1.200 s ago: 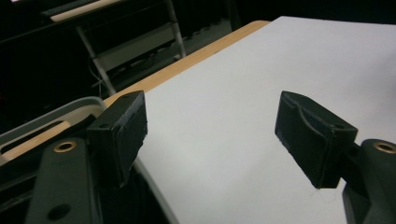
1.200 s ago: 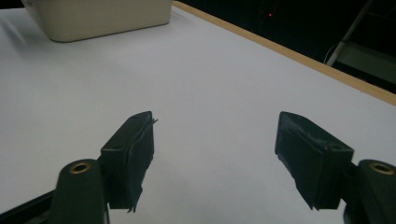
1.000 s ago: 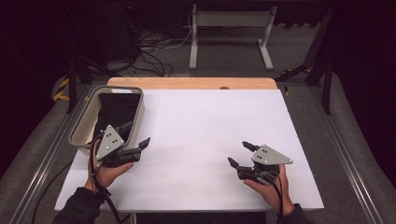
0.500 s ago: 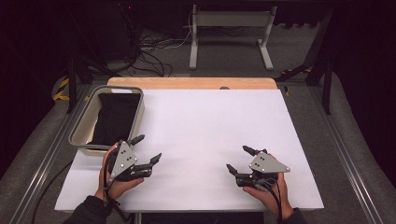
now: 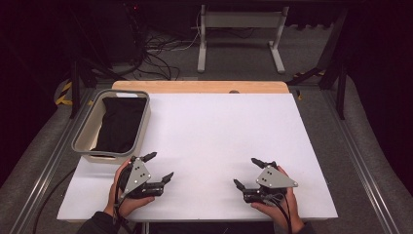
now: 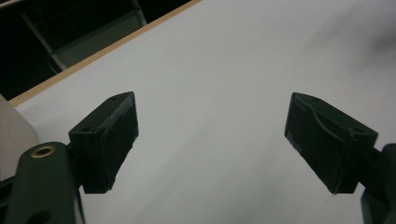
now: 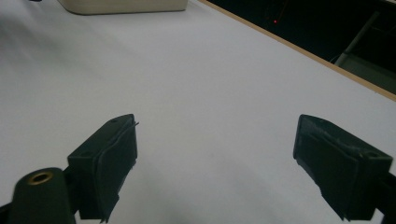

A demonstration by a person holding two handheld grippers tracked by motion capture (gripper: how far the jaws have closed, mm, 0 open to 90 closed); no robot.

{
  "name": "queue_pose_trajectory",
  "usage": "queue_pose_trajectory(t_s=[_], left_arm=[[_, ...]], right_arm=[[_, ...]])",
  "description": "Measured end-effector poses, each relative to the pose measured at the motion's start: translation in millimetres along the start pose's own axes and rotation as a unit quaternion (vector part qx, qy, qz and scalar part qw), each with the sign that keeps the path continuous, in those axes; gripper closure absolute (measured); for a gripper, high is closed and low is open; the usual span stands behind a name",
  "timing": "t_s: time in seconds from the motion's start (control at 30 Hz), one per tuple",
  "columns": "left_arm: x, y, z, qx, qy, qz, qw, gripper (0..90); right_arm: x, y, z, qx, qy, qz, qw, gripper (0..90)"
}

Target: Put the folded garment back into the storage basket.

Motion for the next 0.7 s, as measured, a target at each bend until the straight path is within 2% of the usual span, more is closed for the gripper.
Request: queue_pose_trajectory(t_s=[0.1,0.3,0.43,0.7], left_arm=[[2.8,1.7,-2.2,0.005,0.003,0.008,0.9999,17.4],[5.3,3.8,-2.4,-0.004,0.013,0.011,0.9998,13.5],[5.2,4.9,-2.5,-0.006,0.016,0.011,0.9998,9.3],[3.0,5.8,0.4,-0.014,0.017,0.005,0.9997,7.0]], right_arm=[[0.4,0.9,1.4,-0.003,-0.002,0.000,1.0000,13.7],[3.1,0.0,-0.2,0.009,-0.003,-0.004,0.9999,13.1],[4.5,-0.5,0.6,0.007,-0.003,-0.003,1.0000,13.2],[6.3,-1.8,1.5,0.007,-0.006,-0.003,1.0000,13.0]])
Point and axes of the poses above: each handheld gripper's, and its own axes: x roughly forward along the jaws, y roughly out of its underside, z roughly to its left, the point moved 2 cm from there along x, roughly forward along the jaws, and after that the axes turned 9 degrees about x, right-handed, at the moved point
